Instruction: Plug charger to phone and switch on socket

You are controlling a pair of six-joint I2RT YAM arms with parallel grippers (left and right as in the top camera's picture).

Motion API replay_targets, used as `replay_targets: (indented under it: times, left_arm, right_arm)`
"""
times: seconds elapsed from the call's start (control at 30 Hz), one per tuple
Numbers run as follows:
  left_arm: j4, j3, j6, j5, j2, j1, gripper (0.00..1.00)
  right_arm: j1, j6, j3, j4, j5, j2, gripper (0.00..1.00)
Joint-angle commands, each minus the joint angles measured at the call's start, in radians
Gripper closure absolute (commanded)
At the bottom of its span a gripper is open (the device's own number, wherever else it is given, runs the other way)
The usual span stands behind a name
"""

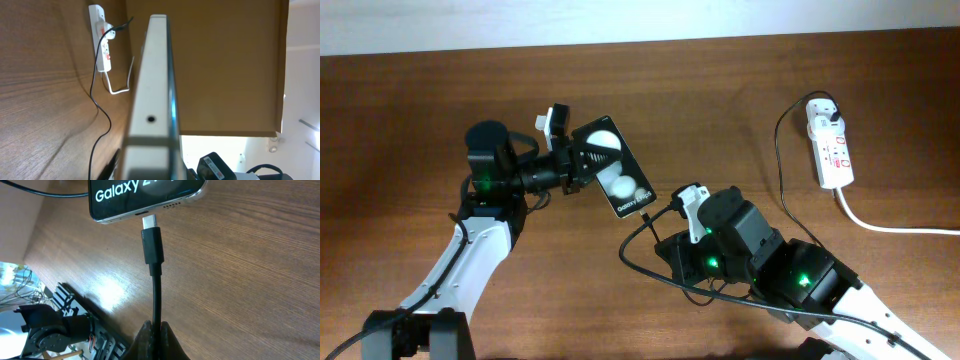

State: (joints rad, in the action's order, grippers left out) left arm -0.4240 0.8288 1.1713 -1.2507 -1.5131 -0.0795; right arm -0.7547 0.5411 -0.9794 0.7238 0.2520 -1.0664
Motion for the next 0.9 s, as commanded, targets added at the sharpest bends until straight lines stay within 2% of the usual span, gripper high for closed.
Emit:
replay_targets:
  times: [0.0,0.77,0.87]
  left_arm:
    - [-0.009,0.016,0.002,-0.027,0.007,-0.001,1.00]
    - [-0.010,0.016,0.001,-0.019,0.007,-0.001,1.00]
    - [-0.005,0.016,-0.150,-0.037,0.007,-0.001,1.00]
  right_arm:
    - [-0.005,-0.013,0.000,-0.007,0.010,-0.003,0.96]
    - [-0.005,-0.013,0.000,-0.014,0.024,-0.055,0.96]
    - [-0.005,-0.013,0.000,-0.009,0.025,-0.055,0.96]
